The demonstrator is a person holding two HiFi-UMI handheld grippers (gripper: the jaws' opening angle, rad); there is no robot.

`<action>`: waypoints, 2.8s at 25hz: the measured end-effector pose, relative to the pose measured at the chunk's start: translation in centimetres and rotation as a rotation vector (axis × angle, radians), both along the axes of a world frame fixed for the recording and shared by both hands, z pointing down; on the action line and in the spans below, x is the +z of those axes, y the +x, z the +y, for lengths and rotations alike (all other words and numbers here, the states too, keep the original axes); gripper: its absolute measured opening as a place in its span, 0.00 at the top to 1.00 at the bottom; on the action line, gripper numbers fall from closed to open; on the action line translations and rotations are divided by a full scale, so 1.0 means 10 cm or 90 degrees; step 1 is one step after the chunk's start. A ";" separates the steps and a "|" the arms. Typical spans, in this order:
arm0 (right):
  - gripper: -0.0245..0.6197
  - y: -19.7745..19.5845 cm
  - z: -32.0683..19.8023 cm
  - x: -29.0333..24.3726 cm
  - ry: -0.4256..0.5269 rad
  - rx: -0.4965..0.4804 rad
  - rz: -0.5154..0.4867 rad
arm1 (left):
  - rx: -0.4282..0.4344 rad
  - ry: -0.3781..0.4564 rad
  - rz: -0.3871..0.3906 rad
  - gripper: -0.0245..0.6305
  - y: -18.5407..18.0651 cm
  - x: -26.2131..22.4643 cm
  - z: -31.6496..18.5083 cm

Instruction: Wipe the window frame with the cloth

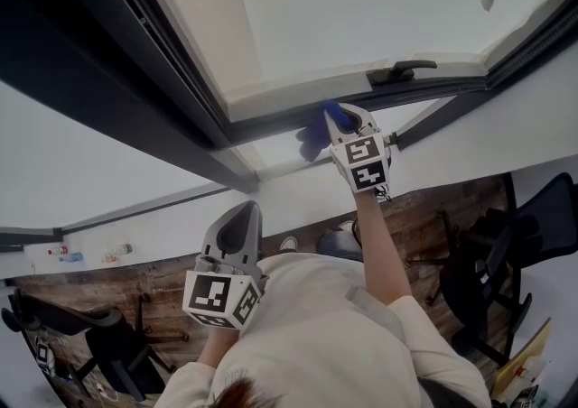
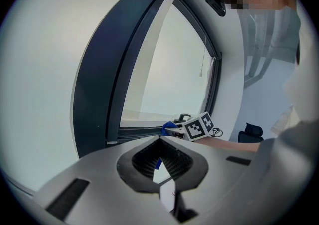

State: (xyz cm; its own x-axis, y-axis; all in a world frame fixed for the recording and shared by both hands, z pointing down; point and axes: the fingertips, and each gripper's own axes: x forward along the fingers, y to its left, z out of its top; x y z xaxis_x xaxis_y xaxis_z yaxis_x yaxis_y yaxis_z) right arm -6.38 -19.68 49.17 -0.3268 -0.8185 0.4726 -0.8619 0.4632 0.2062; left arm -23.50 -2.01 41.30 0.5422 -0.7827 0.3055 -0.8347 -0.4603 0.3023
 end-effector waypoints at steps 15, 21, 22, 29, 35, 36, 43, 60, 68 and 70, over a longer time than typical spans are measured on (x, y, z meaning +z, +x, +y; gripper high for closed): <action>0.88 0.28 -0.03 -0.01 0.005 0.030 -0.010 | -0.007 -0.004 -0.002 0.95 0.05 0.00 -0.02; 0.88 0.42 -0.05 -0.02 0.010 0.046 -0.014 | 0.000 -0.006 -0.001 0.96 0.12 0.01 -0.06; 0.88 0.44 -0.05 -0.02 0.010 0.048 -0.014 | 0.001 -0.007 -0.001 0.96 0.13 0.02 -0.07; 0.88 0.52 -0.07 -0.03 0.015 0.060 -0.022 | 0.004 -0.009 -0.003 0.96 0.15 0.03 -0.11; 0.89 0.61 -0.08 -0.03 0.015 0.067 -0.015 | 0.010 -0.008 -0.002 0.95 0.19 0.02 -0.14; 0.89 0.63 -0.08 -0.02 0.014 0.068 -0.014 | 0.011 -0.008 -0.001 0.96 0.20 0.03 -0.14; 0.88 0.79 -0.10 -0.02 0.015 0.086 -0.014 | 0.013 -0.009 -0.005 0.95 0.24 0.03 -0.15; 0.89 0.92 -0.09 -0.03 0.052 0.068 -0.110 | 0.014 -0.016 -0.003 0.96 0.37 0.04 -0.13; 0.88 0.95 -0.09 -0.04 0.071 0.074 -0.119 | 0.025 -0.020 -0.010 0.96 0.37 0.03 -0.09; 0.89 1.02 -0.10 -0.04 0.071 0.091 -0.087 | 0.024 -0.021 -0.015 0.96 0.34 0.02 -0.08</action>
